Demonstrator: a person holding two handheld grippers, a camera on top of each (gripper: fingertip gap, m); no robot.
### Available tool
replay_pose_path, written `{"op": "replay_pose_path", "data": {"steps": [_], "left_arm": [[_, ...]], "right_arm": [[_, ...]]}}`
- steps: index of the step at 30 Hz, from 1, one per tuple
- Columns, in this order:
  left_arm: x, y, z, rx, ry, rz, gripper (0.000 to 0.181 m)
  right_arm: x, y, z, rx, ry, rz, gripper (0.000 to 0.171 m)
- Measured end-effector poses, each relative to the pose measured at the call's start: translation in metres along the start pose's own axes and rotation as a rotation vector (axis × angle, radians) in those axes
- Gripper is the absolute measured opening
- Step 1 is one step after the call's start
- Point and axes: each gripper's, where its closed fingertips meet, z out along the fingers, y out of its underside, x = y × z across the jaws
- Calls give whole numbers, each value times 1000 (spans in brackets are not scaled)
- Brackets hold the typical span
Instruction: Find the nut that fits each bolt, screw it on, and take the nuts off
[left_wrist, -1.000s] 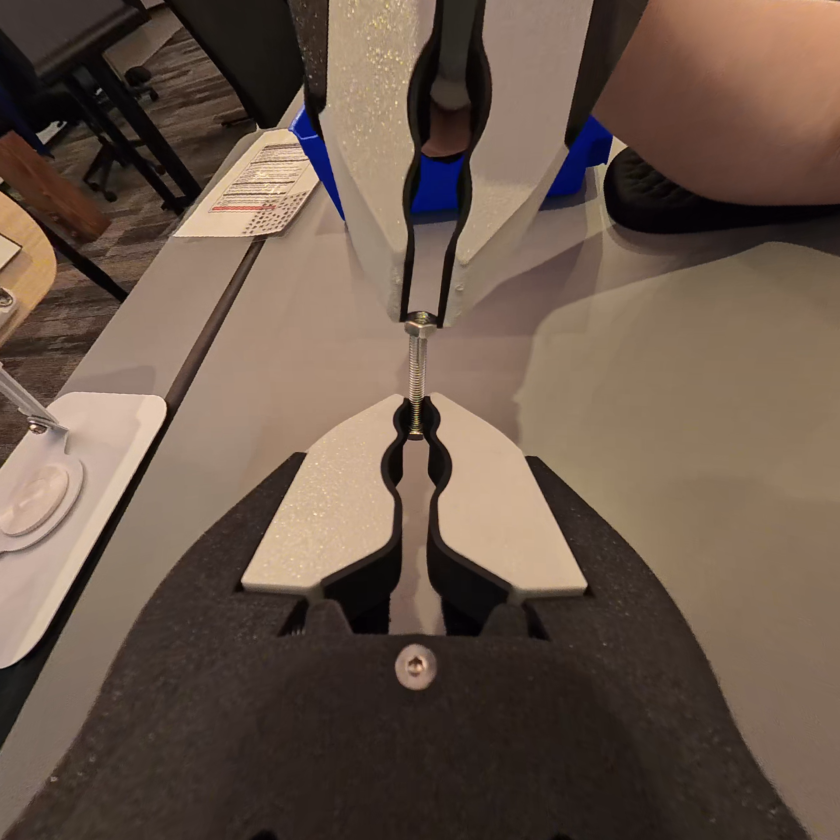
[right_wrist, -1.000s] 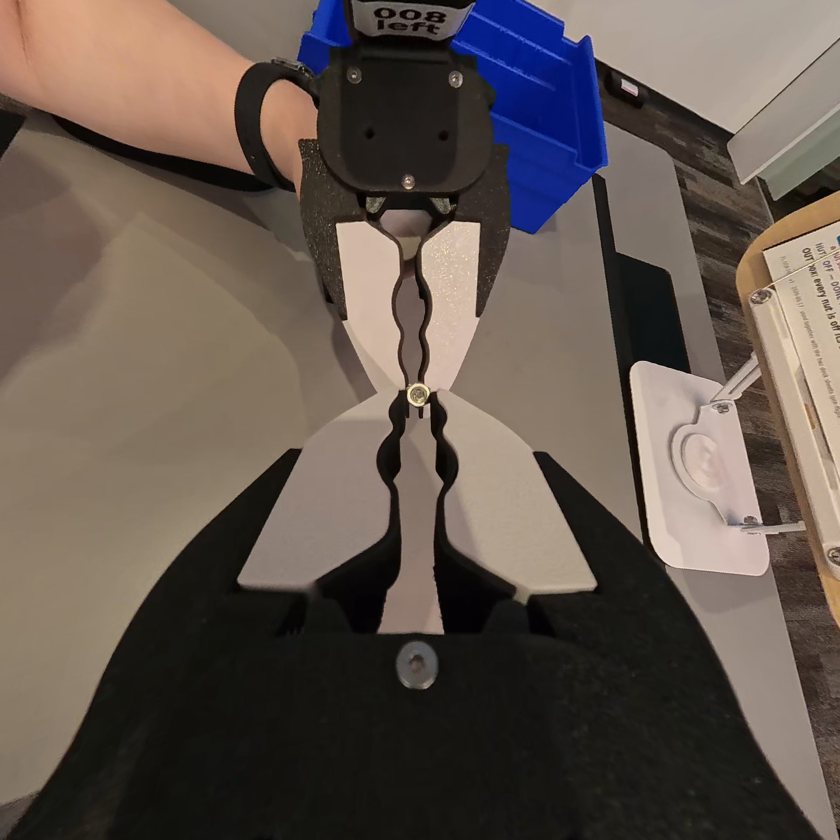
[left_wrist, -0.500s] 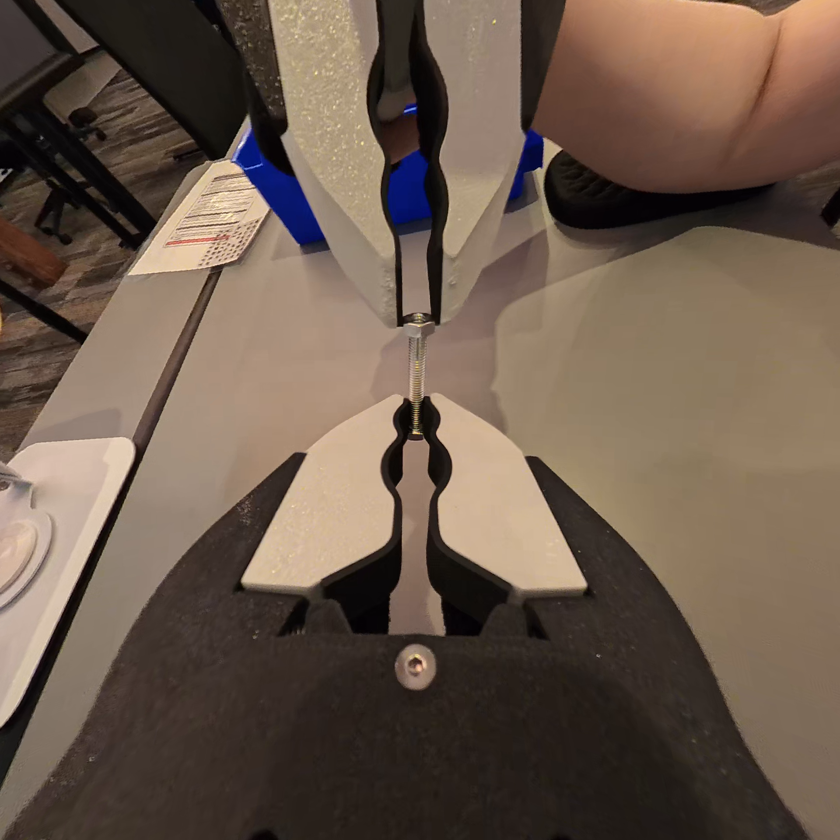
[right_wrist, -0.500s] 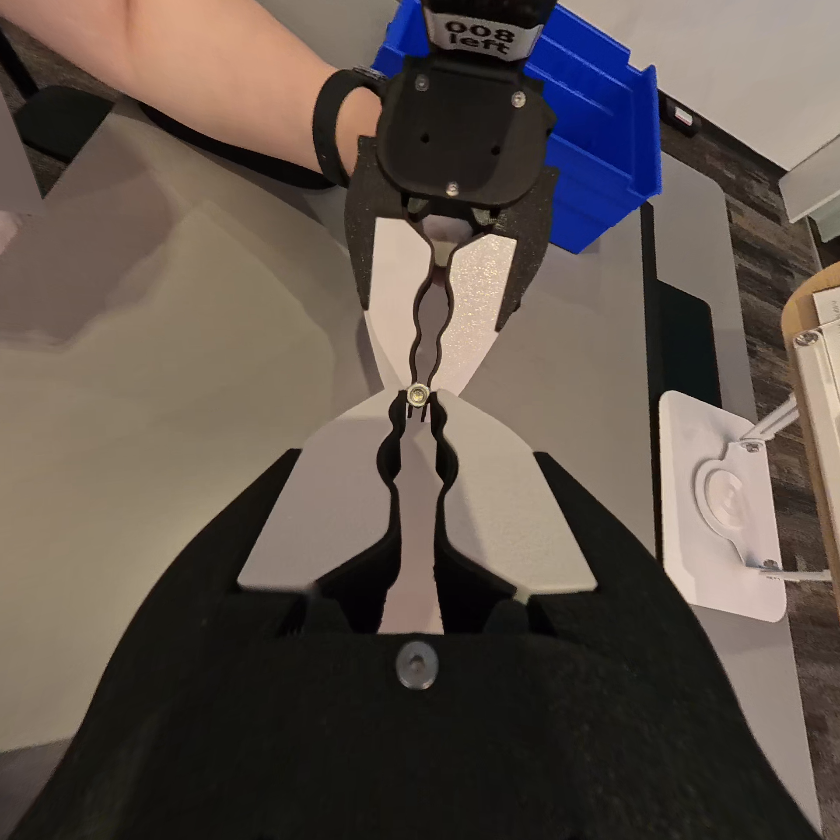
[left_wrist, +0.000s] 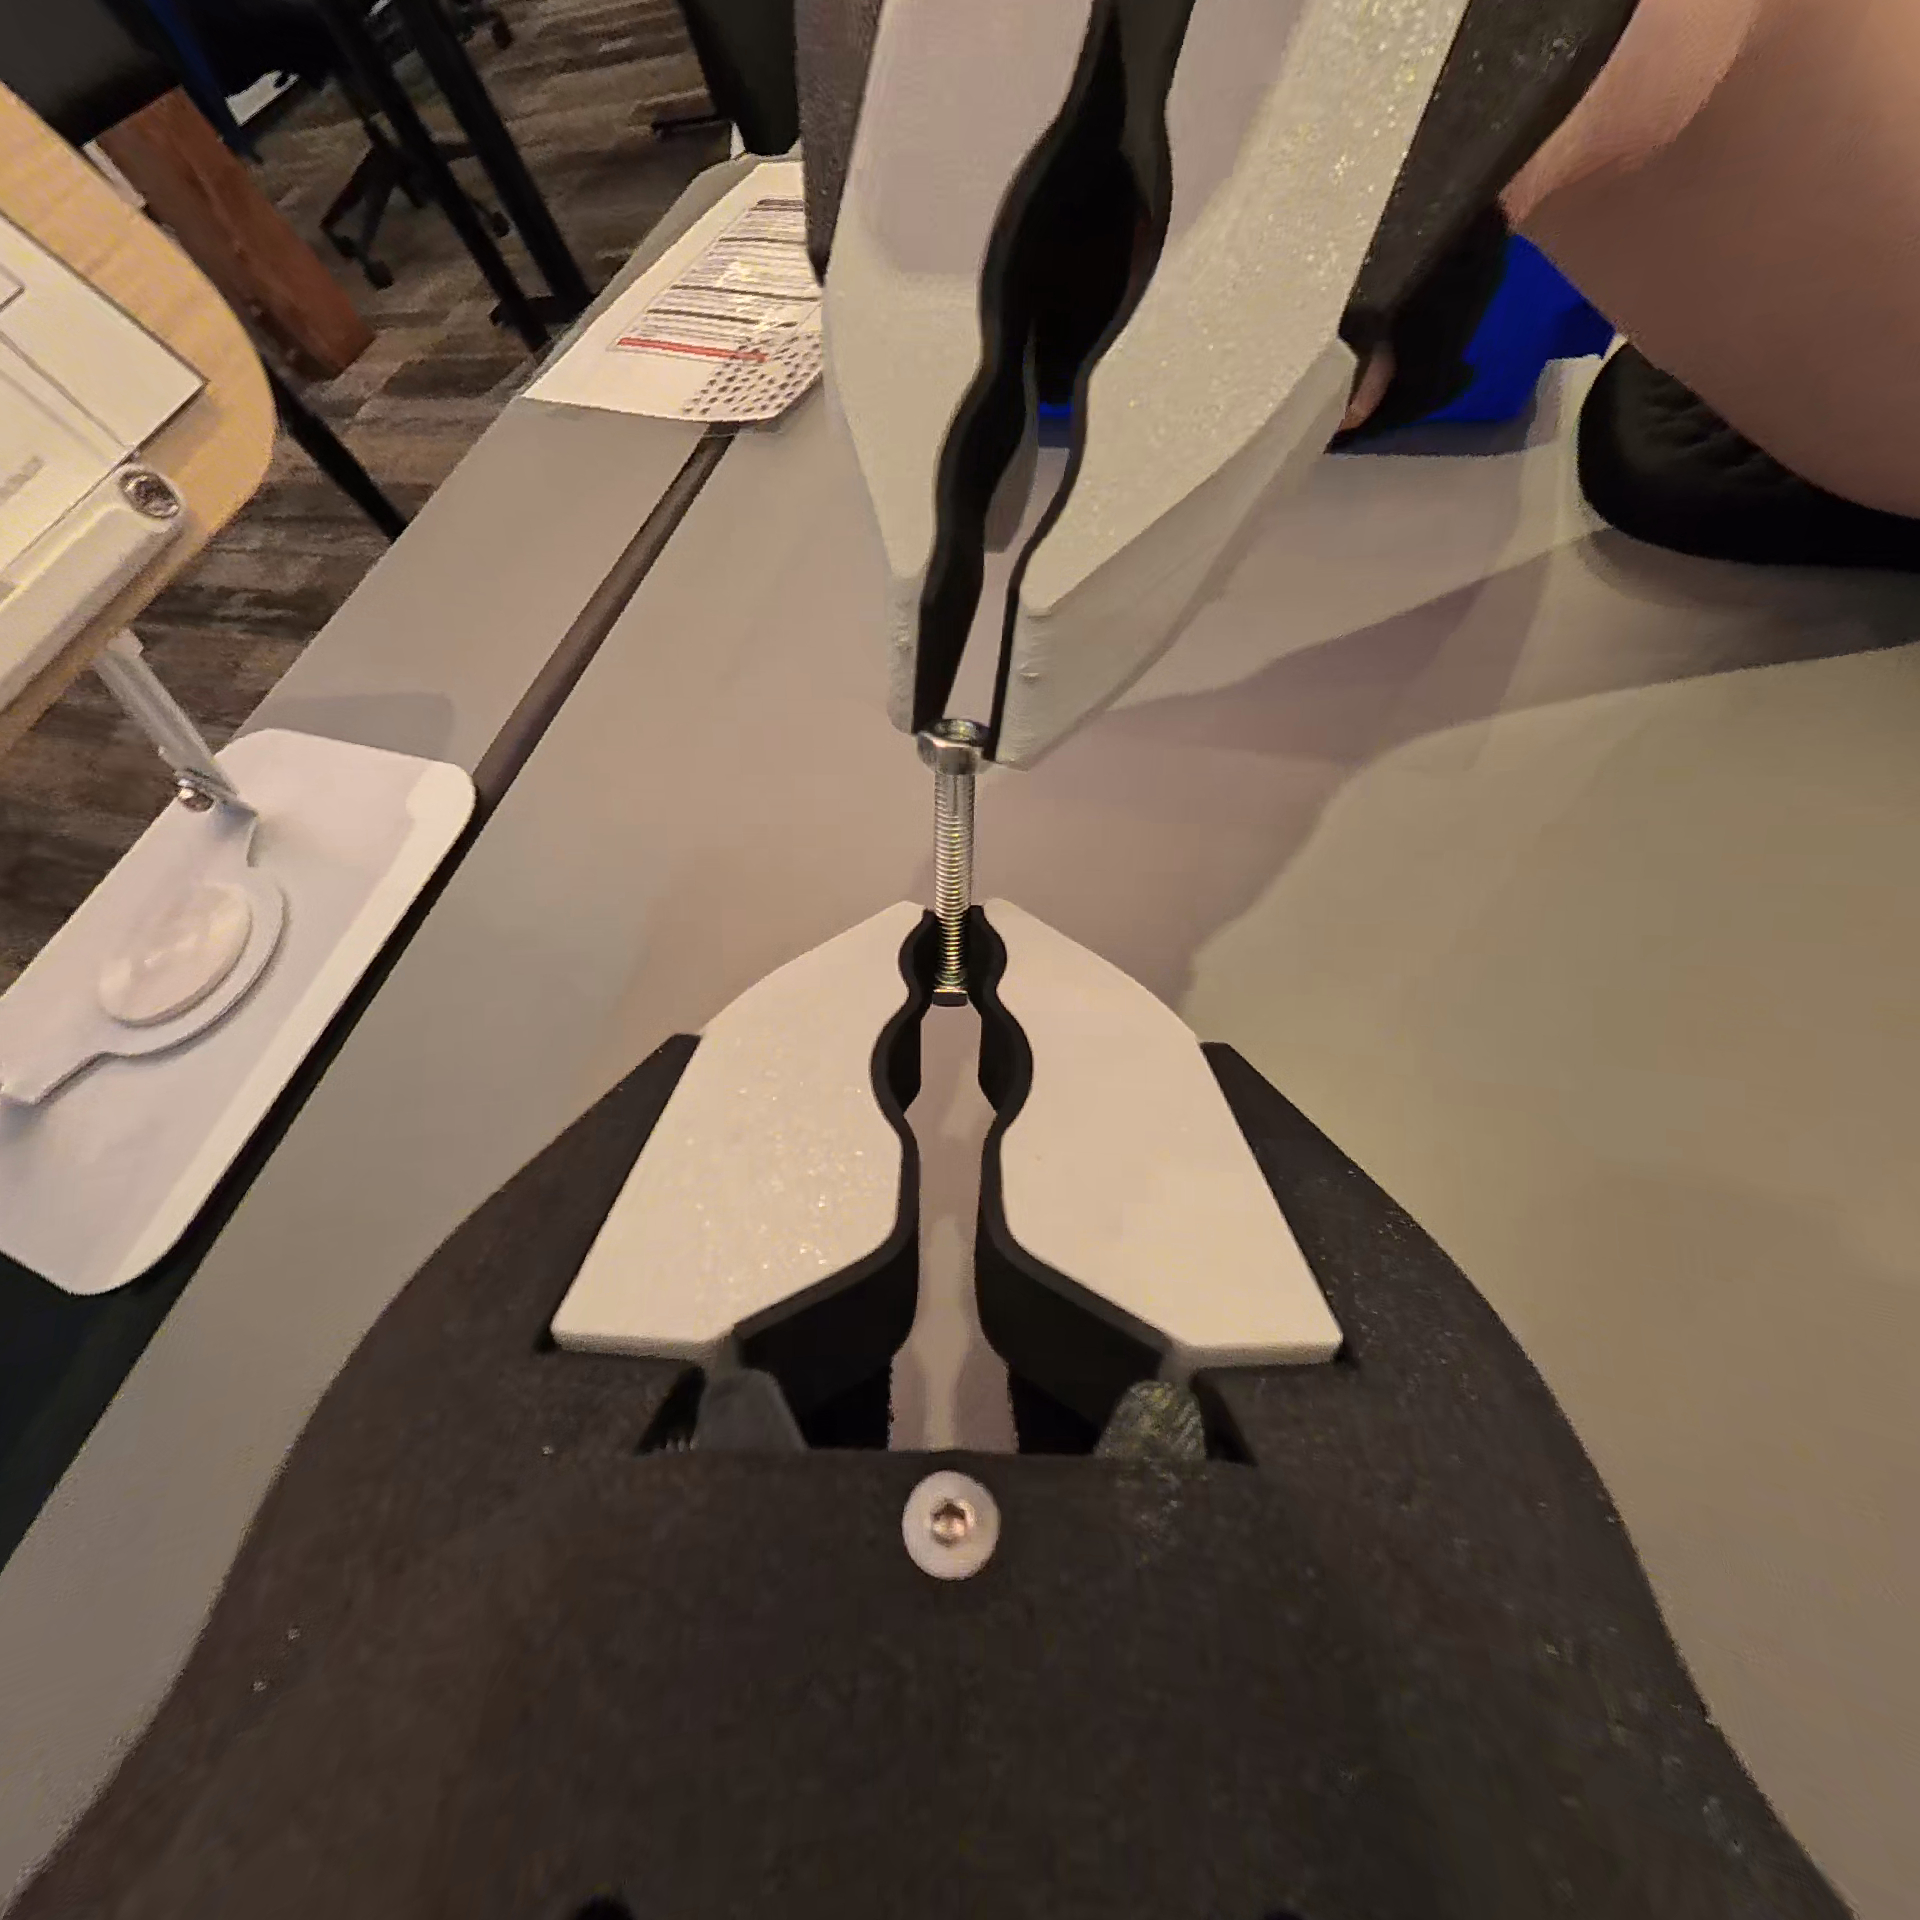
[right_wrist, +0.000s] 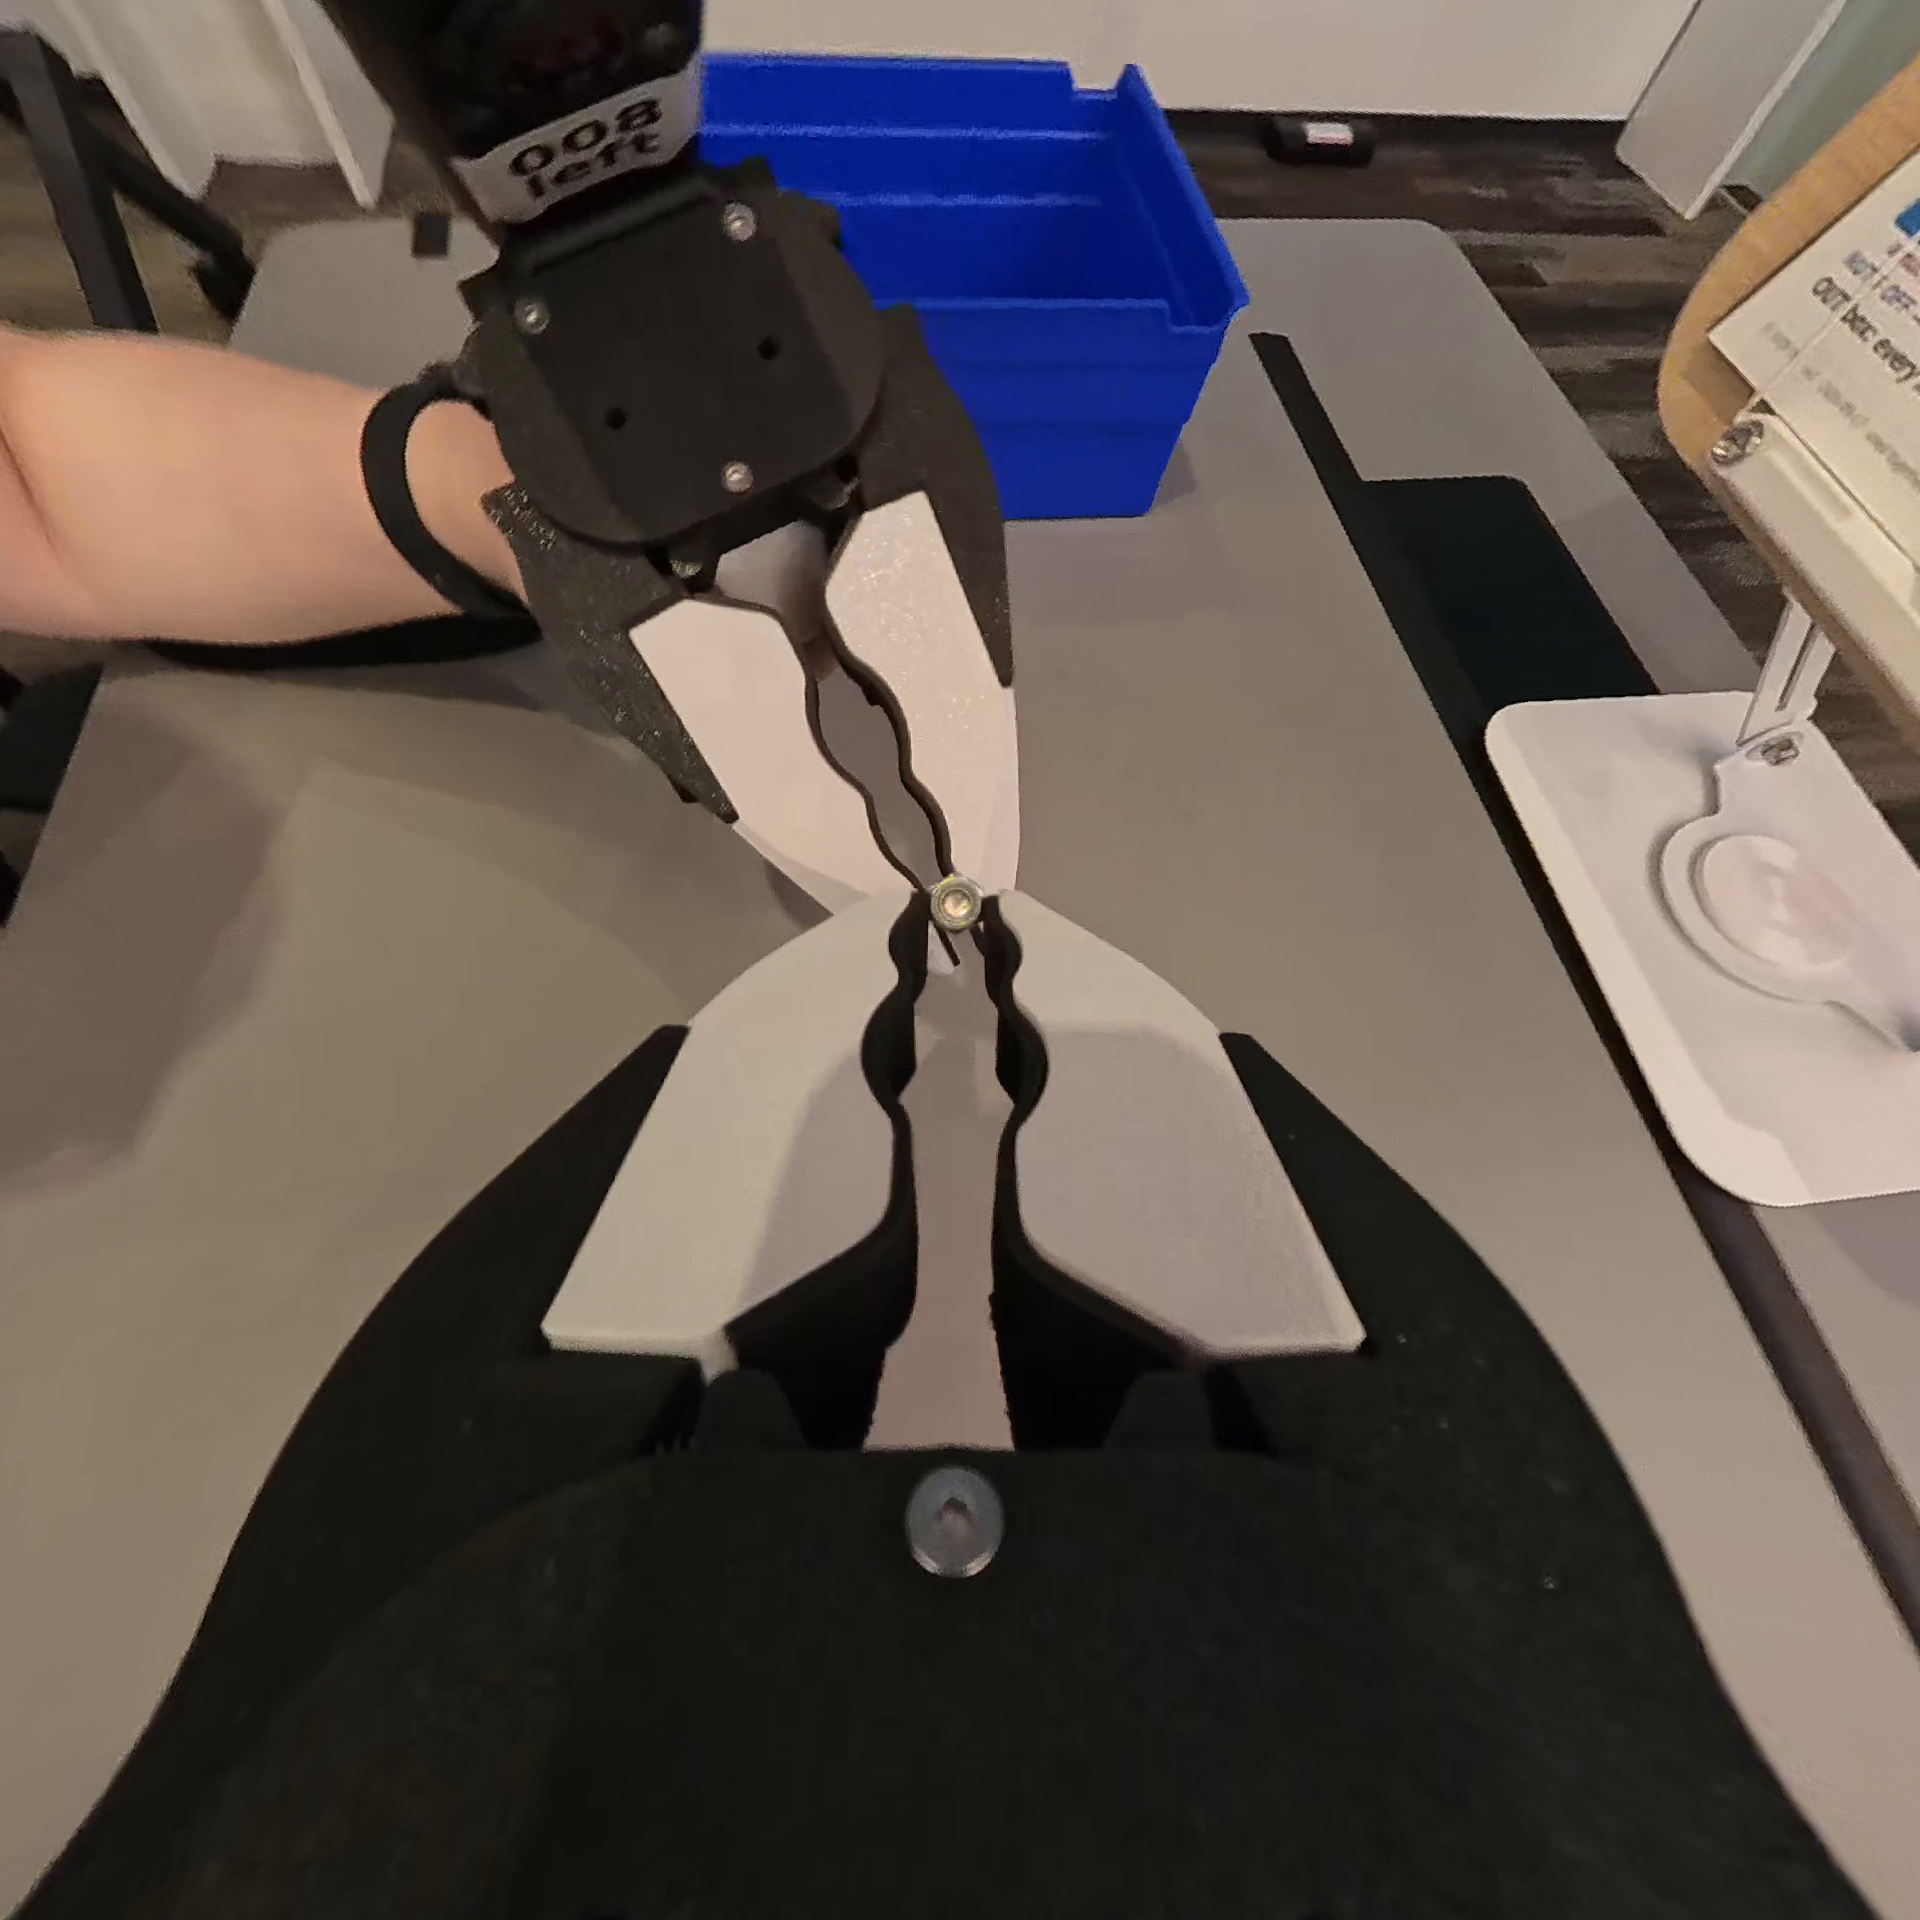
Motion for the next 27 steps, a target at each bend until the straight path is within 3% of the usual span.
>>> {"op": "replay_pose_path", "data": {"steps": [17, 27], "left_arm": [[-26, 18, 1, -132, -192, -52, 4], [-31, 29, 2, -221, -272, -7, 5]], "right_arm": [[20, 1, 20, 120, 67, 410, 9], [24, 8, 27, 122, 96, 473, 9]]}}
